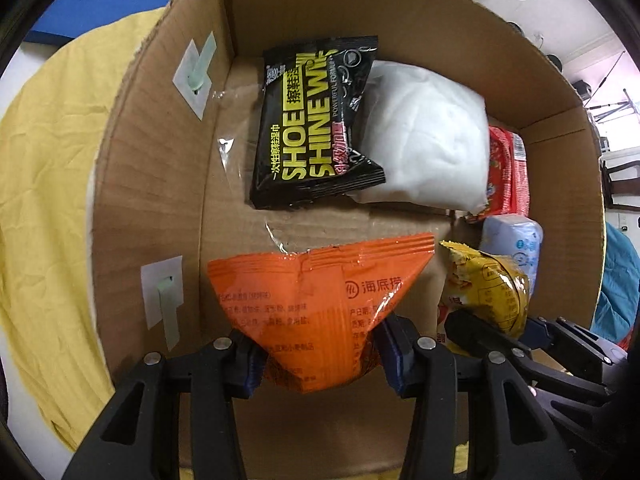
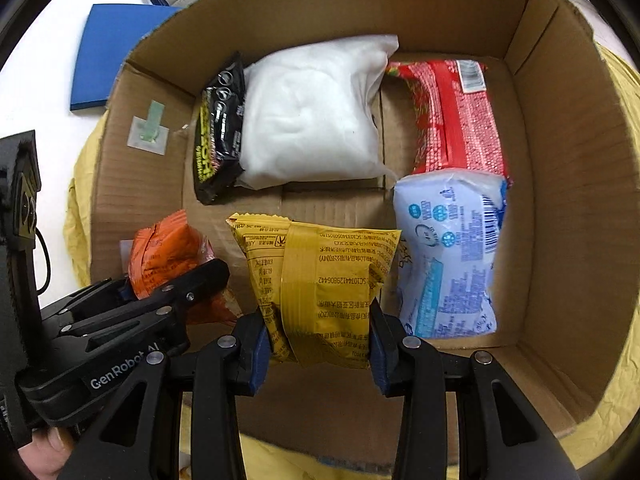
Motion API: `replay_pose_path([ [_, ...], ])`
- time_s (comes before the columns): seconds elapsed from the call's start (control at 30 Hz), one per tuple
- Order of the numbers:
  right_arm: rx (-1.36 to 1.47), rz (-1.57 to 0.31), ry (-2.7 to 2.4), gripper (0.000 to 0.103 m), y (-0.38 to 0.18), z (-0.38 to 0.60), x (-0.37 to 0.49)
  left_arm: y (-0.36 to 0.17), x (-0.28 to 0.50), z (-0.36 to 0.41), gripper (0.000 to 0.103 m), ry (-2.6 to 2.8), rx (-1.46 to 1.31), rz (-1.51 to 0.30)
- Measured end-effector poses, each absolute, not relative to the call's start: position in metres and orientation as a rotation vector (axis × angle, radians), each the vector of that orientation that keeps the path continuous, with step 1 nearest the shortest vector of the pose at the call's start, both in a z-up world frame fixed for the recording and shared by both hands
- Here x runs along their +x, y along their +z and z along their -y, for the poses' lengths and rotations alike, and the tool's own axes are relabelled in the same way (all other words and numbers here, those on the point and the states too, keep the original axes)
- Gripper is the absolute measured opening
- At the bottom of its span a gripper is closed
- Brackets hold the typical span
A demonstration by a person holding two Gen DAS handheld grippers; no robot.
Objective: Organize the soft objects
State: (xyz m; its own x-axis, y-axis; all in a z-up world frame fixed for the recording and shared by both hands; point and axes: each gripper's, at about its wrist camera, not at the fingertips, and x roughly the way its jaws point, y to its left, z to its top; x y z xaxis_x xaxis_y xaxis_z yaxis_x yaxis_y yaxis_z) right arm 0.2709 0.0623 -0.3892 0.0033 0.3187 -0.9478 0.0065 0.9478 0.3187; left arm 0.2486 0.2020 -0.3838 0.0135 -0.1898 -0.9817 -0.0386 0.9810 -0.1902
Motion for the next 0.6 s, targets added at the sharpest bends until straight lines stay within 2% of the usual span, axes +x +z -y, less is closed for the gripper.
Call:
replay_pose_path([
  [0.43, 0.219, -1.575, 0.226, 0.049, -0.408, -0.071, 0.280, -0.382, 0.246, -0.204, 0.045, -0.051, -0.145, -1.547],
  [0.53, 0.202, -1.570, 0.217, 0.054, -0.407, -0.072, 0.281, -0.377, 0.243, -0.204, 0.048, -0.042, -0.145, -1.534],
  [0.6, 0.186, -1.565, 0.210, 0.061, -0.404, -0.073, 0.278, -0.370, 0.243, -0.202, 0.050, -0.035, -0.142, -1.519],
])
